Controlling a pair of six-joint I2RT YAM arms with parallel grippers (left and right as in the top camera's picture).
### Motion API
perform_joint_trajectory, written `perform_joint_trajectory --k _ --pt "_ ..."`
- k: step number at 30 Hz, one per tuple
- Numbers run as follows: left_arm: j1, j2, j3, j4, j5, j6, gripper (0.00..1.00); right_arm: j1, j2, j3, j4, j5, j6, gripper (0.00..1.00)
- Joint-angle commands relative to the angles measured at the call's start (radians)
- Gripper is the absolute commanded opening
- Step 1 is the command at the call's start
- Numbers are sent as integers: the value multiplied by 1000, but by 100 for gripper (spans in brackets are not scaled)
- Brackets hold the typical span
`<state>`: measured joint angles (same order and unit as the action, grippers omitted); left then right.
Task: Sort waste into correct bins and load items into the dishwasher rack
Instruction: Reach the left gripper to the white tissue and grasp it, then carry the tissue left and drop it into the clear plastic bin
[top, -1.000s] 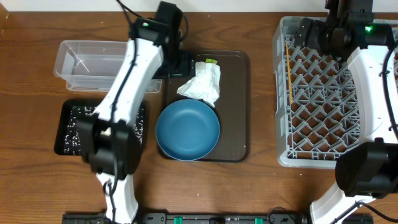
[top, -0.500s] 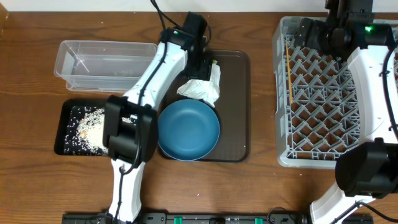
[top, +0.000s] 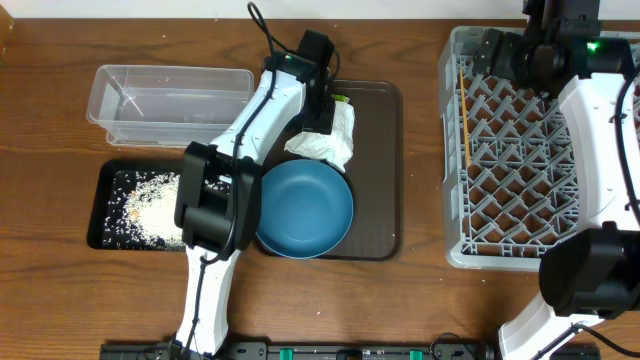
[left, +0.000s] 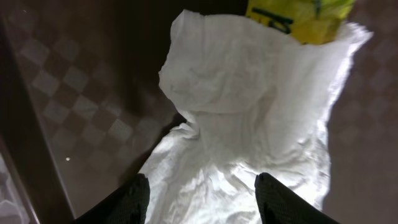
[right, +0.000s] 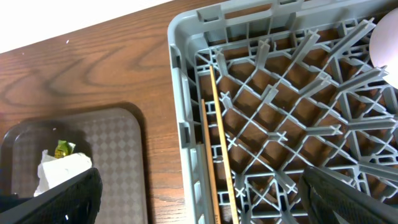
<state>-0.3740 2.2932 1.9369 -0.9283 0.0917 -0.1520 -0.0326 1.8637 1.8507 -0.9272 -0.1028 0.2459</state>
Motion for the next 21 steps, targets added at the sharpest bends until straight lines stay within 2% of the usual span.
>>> perform_joint_trajectory --k 1,8,13,17,21 --pt "2 28 -20 7 -25 9 58 28 -27 0 -2 -2 11 99" --pt "2 28 -29 8 -25 9 46 24 -27 0 -2 -2 12 99" --pt "2 27 -25 7 -25 8 30 48 -27 0 -3 -2 12 99" --pt "2 20 -22 -3 -25 -52 15 52 -27 0 -5 -2 11 99" --pt "2 -2 -22 -5 -21 -72 6 53 -27 0 -5 -2 11 99"
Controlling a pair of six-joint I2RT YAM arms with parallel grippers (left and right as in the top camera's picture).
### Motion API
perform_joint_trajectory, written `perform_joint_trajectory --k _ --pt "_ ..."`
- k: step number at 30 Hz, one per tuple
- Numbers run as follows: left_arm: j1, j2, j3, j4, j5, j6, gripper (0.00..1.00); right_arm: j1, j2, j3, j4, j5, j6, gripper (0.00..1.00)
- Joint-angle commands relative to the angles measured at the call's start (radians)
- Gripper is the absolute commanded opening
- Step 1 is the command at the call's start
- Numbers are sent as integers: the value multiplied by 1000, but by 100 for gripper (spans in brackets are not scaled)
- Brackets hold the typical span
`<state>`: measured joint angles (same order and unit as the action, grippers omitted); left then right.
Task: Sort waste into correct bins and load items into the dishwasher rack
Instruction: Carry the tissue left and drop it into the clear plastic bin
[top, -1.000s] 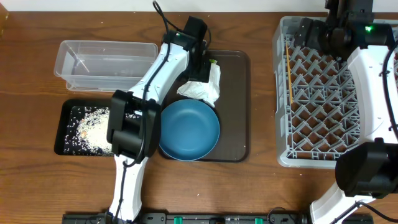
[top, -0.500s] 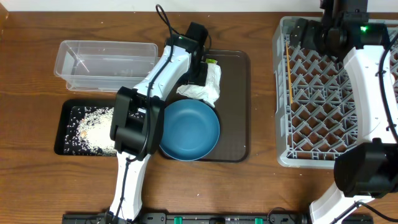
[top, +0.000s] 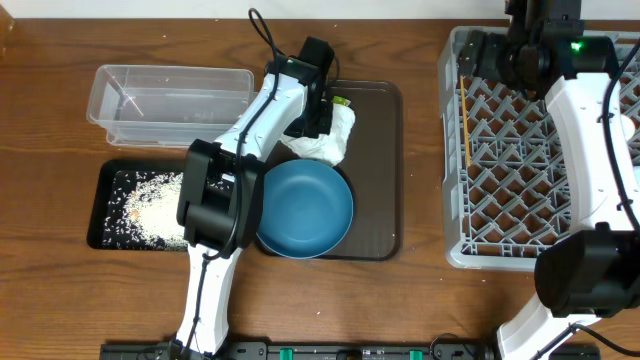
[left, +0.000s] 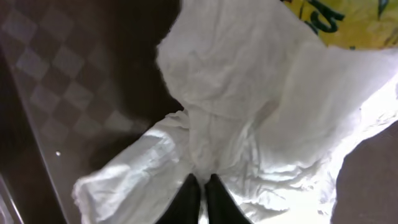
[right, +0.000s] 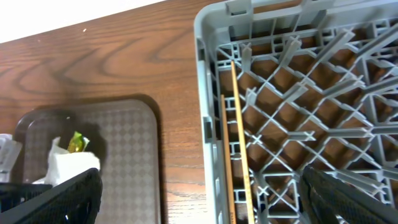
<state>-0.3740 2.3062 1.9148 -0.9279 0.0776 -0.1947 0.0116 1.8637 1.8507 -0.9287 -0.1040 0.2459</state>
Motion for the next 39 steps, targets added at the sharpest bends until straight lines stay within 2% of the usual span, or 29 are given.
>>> perform_joint_trajectory --k 1,13,24,30,34,39 --pt "2 -24 0 -6 -7 -32 6 12 -27 0 -3 -2 12 99" --pt "2 -189 0 -35 8 -119 6 16 -27 0 -3 -2 11 99" --pt "16 -375 0 -39 2 -121 6 15 -27 0 -3 -1 11 99" --pt "85 -404 0 5 -208 -153 6 14 -27 0 -3 -1 11 99" --pt "178 -394 0 34 -277 -254 6 14 -27 0 -3 -1 12 99" --pt "313 -377 0 36 -277 -485 6 15 -27 0 -3 -1 11 99"
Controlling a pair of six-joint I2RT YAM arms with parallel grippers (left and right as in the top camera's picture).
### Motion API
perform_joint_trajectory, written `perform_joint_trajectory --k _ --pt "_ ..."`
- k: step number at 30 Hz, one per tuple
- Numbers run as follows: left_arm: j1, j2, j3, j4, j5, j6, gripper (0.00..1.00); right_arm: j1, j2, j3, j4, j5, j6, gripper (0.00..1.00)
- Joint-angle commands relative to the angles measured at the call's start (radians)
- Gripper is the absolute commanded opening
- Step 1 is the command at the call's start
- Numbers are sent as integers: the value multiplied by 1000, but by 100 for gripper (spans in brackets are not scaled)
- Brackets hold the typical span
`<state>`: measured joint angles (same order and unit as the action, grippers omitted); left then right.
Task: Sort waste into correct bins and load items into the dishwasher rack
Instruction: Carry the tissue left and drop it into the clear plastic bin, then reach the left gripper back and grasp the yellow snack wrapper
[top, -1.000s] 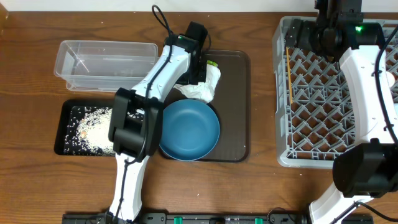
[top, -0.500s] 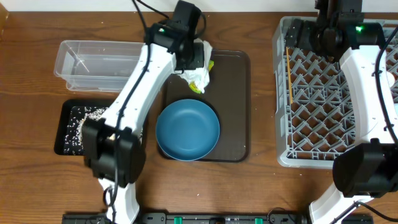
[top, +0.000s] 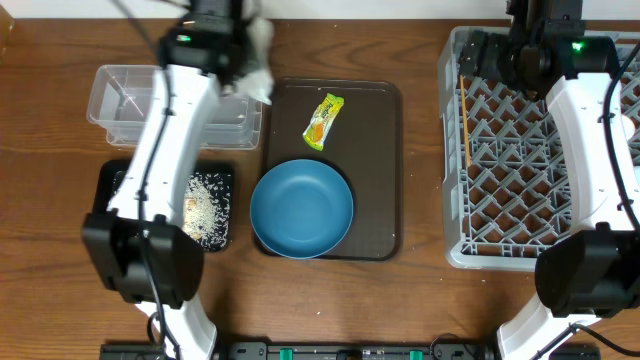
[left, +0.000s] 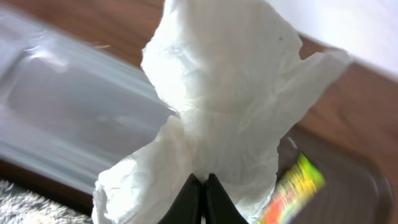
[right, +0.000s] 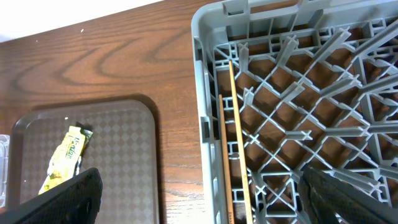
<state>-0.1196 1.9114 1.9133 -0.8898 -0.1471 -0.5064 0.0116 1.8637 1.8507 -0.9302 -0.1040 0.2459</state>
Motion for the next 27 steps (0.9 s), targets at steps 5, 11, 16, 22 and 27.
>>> perform_joint_trajectory --k 5,11,16,22,27 --pt "164 63 1 -2 -45 -414 6 15 -27 0 -2 -1 11 99" --pt "213 125 0 -2 16 -551 6 15 -27 0 -2 -1 11 99" --pt "216 140 0 -13 43 -581 8 15 -27 0 -2 -1 11 99" --pt "215 140 0 -26 62 -580 50 15 -27 0 -2 -1 11 99" --pt "215 138 0 -35 153 -496 70 15 -27 0 -2 -1 11 99"
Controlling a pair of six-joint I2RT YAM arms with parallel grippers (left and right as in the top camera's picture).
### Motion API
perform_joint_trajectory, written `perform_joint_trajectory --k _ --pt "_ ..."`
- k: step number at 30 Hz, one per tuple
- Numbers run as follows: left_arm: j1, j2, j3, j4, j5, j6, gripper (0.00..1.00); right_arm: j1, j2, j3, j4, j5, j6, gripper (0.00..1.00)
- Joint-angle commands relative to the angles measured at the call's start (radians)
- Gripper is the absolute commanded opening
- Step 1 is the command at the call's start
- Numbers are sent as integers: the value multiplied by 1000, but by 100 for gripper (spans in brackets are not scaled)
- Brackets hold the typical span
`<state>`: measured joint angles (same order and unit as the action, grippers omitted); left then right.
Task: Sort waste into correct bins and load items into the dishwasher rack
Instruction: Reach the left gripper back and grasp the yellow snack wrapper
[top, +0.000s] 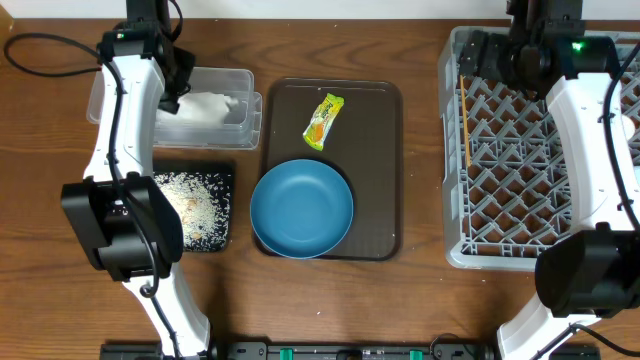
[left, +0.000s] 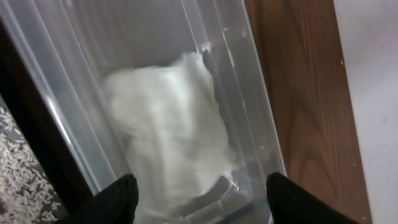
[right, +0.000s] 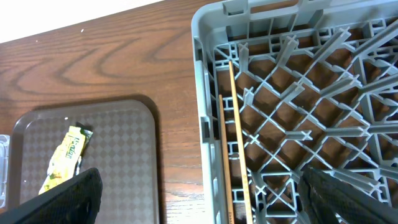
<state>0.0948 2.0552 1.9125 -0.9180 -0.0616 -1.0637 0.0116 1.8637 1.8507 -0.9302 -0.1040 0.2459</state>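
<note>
A crumpled white napkin (top: 207, 104) (left: 168, 130) lies inside the clear plastic bin (top: 120, 128) at the back left. My left gripper (top: 172, 82) (left: 199, 199) hangs open just above it, holding nothing. A yellow-green snack wrapper (top: 321, 120) (right: 65, 158) lies on the brown tray (top: 380, 160), behind a blue bowl (top: 302, 208). At the right stands the grey dishwasher rack (top: 452, 200) (right: 205, 124) with wooden chopsticks (top: 465, 120) (right: 236, 137) along its left side. My right gripper (top: 520, 55) (right: 202, 205) is open above the rack's back left corner.
A black tray (top: 215, 235) scattered with rice sits in front of the clear bin, left of the bowl. Bare wooden table (top: 420, 150) separates the brown tray from the rack.
My left gripper was shut on the napkin, holding it up near the clear bin's right end. It is now open and the napkin lies in the bin. The right arm is unchanged.
My left gripper stood open over the napkin on the brown tray, the wrapper partly under it. Then it was shut on the napkin there. Then it held the napkin by the clear bin, wrapper left bare on the tray. Now the napkin rests in the bin.
</note>
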Motion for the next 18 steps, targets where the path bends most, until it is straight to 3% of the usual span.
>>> perform_joint_trajectory --k 1,9,14,18 --pt "0 -6 1 -5 106 96 70 15 -27 0 -2 -1 11 99" --pt "-38 -8 1 94 547 588 70 15 -27 0 -2 -1 11 99" --pt "-137 -7 1 86 542 857 70 15 -27 0 -2 -1 11 99" --pt "-245 -7 1 76 406 988 70 15 -27 0 -2 -1 11 99"
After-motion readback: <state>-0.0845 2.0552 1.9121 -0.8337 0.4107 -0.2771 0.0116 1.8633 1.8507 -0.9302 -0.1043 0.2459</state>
